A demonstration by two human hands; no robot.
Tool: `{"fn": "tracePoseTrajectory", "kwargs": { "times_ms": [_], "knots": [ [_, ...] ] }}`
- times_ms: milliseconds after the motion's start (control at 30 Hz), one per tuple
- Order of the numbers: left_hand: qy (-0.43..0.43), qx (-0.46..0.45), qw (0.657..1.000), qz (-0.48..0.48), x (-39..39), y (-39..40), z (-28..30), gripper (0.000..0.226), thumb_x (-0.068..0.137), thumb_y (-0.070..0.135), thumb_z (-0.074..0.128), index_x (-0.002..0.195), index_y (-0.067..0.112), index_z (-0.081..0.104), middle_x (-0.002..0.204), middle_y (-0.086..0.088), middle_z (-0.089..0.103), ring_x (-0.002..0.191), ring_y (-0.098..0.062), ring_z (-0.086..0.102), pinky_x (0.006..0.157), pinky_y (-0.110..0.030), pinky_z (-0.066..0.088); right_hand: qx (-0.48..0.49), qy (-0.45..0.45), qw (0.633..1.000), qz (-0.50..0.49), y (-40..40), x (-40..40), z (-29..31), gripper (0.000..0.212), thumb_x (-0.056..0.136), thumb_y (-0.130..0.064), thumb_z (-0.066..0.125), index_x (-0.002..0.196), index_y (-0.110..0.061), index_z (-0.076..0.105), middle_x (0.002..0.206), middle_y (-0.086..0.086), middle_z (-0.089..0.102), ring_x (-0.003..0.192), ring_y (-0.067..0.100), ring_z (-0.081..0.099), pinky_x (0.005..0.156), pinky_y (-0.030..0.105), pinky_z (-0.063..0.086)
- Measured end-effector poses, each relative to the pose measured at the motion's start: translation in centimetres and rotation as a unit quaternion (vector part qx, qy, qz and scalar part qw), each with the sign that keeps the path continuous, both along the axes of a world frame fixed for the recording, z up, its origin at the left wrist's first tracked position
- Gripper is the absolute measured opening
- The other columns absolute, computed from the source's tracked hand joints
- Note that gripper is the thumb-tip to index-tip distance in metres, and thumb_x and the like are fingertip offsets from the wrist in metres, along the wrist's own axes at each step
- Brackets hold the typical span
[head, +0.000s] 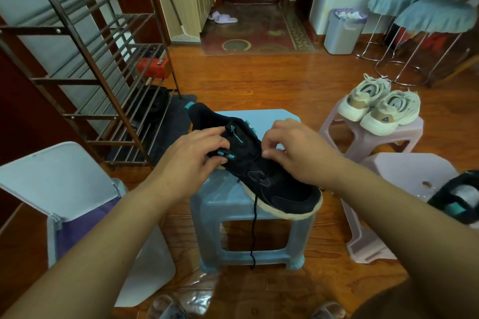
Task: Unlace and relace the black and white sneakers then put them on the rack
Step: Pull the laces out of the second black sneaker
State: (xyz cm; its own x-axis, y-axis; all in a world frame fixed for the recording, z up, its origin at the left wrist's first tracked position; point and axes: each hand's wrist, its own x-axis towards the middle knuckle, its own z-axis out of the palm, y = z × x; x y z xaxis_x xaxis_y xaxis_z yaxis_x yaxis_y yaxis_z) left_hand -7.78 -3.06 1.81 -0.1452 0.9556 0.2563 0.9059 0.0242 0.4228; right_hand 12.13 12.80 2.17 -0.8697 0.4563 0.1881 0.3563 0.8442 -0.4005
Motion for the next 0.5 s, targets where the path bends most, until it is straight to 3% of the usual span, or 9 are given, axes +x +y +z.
{"fn": "tracePoseTrajectory", "kwargs": {
  "times_ms": [100,167,233,300,367,500],
  "knots": [
    [0.003,0.004,1.000,0.000,0.0,0.2,-0.1,0.021,0.092,0.015,0.072,0.112,0.022,0.071,0.146,-0.001,0.056,0.133,-0.020,0.051,0.109,-0.033,0.034,0.008,0.084,0.974,-0.212,3.6,0.4,-0.3,0.011,0.097,-0.026,0.062,0.098,-0.017,0.068,0.095,-0.001,0.058,0.095,0.022,0.054,0.078,0.033,0.039],
    [0.003,0.006,1.000,-0.002,0.0,0.2,-0.3,0.023,0.092,0.017,0.072,0.114,0.023,0.070,0.146,0.001,0.056,0.131,-0.019,0.052,0.112,-0.036,0.036,0.028,0.070,0.943,-0.325,5.5,1.3,-0.2,0.023,0.096,-0.026,0.062,0.114,-0.014,0.067,0.108,0.009,0.059,0.105,0.032,0.055,0.083,0.038,0.043],
    [0.003,0.006,1.000,-0.003,-0.1,0.3,-0.4,0.024,0.093,0.020,0.071,0.116,0.025,0.068,0.147,0.003,0.054,0.131,-0.016,0.052,0.112,-0.043,0.040,0.045,0.043,0.961,-0.269,5.3,1.9,0.4,0.033,0.094,-0.026,0.065,0.126,-0.019,0.064,0.116,0.008,0.055,0.109,0.029,0.054,0.093,0.042,0.045],
    [0.009,0.009,1.000,-0.001,-0.1,0.4,-0.4,0.025,0.093,0.021,0.071,0.117,0.024,0.068,0.147,0.003,0.054,0.130,-0.016,0.052,0.111,-0.044,0.040,0.013,0.004,0.995,-0.100,2.8,2.2,1.6,0.023,0.095,-0.027,0.065,0.118,-0.025,0.069,0.106,-0.003,0.057,0.096,0.014,0.056,0.088,0.035,0.048],
    [0.019,0.011,1.000,-0.002,-0.1,0.5,-0.6,0.025,0.092,0.021,0.070,0.117,0.024,0.068,0.147,0.003,0.054,0.128,-0.017,0.054,0.109,-0.044,0.040,-0.029,-0.087,0.995,0.028,-0.7,2.3,2.1,0.017,0.095,-0.035,0.064,0.111,-0.032,0.069,0.093,-0.013,0.056,0.084,0.004,0.053,0.080,0.029,0.046],
    [0.029,0.015,0.999,0.002,-0.2,0.7,-0.8,0.023,0.092,0.020,0.071,0.115,0.025,0.068,0.145,0.006,0.056,0.121,-0.017,0.056,0.102,-0.043,0.042,0.051,-0.126,0.989,0.055,-1.9,2.6,1.3,0.011,0.096,-0.045,0.061,0.095,-0.033,0.061,0.085,-0.015,0.053,0.082,0.008,0.054,0.076,0.036,0.050]
  ]
}}
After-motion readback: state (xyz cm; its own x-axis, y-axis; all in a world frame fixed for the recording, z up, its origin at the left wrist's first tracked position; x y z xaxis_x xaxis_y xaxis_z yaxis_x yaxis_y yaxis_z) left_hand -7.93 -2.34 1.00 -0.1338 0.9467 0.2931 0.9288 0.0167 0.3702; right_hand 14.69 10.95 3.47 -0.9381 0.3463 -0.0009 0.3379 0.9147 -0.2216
